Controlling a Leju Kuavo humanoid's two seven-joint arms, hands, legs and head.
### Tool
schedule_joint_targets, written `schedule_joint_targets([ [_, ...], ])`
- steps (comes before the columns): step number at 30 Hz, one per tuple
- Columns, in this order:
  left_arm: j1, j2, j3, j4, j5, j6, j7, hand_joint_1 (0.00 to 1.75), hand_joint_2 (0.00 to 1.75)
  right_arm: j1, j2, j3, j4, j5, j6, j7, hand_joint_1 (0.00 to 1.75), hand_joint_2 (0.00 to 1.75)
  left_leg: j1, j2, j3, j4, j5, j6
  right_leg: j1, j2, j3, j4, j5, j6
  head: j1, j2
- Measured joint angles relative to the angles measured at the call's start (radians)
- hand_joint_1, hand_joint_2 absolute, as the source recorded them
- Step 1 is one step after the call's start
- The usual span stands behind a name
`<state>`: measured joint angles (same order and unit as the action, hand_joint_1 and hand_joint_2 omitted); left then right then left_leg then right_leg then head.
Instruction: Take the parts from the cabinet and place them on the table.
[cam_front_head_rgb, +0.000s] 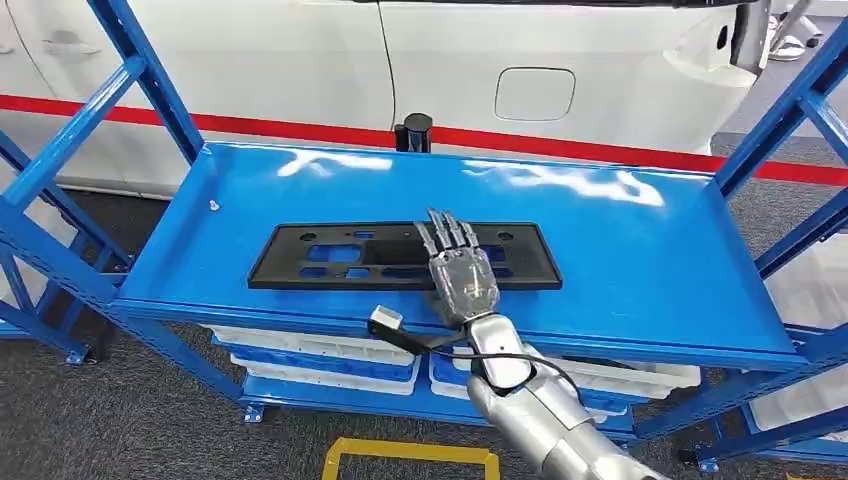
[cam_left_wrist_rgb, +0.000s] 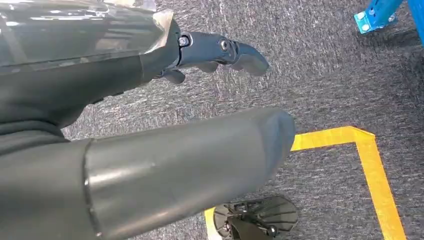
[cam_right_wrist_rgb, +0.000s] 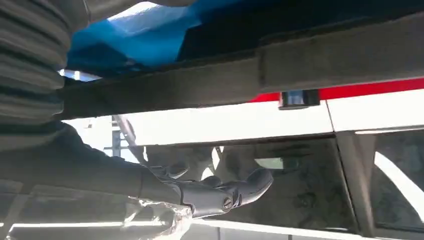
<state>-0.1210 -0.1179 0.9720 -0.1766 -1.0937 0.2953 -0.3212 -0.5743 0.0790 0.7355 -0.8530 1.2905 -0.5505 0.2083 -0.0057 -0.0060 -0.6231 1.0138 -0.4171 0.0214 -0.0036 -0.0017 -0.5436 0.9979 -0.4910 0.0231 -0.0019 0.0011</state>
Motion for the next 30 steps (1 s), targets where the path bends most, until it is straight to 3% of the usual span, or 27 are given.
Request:
schedule_joint_targets([
  [3,0.0,0.0,0.0,0.0,0.0,0.0,0.0,0.0,0.0,0.0,-0.002,-0.004,0.001,0.002,0.0,0.0,0.0,1.75,0.0,0.0,0.0,0.0,0.0,0.0,0.0,0.0,0.0,0.0,0.0,0.0,0.0,0.0],
  [4,0.0,0.0,0.0,0.0,0.0,0.0,0.0,0.0,0.0,0.0,-0.002,-0.005,0.002,0.002,0.0,0.0,0.33,1.75,0.0,0.0,0.001,0.0,0.0,0.0,0.0,0.0,0.001,0.0,0.0,0.0,0.0,0.0],
  [5,0.0,0.0,0.0,0.0,0.0,0.0,0.0,0.0,0.0,0.0,-0.002,-0.005,0.002,0.002,0.0,0.0,1.27,1.75,0.0,0.0,0.001,0.0,0.0,0.0,0.0,0.0,0.001,0.0,0.0,0.0,0.0,0.0],
  [7,0.0,0.0,0.0,0.0,0.0,0.0,0.0,0.0,0.0,0.001,-0.003,-0.005,0.006,0.002,0.002,0.002,1.43,1.75,0.0,0.0,0.001,0.0,0.0,0.0,0.0,0.0,0.001,0.0,0.0,0.0,0.0,0.0],
  [15,0.002,0.0,-0.001,0.0,0.005,0.001,0.0,0.0,0.0,0.013,-0.016,-0.026,0.01,0.038,0.029,0.031,1.4,1.75,0.0,0.0,0.001,0.0,0.0,0.0,0.0,0.0,0.001,0.0,0.0,0.0,0.0,0.0],
  [30,0.004,0.0,-0.001,0.0,0.006,-0.001,-0.008,0.0,0.0,0.042,-0.032,-0.068,-0.019,0.084,0.046,0.048,1.62,1.75,0.0,0.0,0.001,0.0,0.0,0.0,0.0,0.0,0.001,0.0,0.0,0.0,0.0,0.0],
])
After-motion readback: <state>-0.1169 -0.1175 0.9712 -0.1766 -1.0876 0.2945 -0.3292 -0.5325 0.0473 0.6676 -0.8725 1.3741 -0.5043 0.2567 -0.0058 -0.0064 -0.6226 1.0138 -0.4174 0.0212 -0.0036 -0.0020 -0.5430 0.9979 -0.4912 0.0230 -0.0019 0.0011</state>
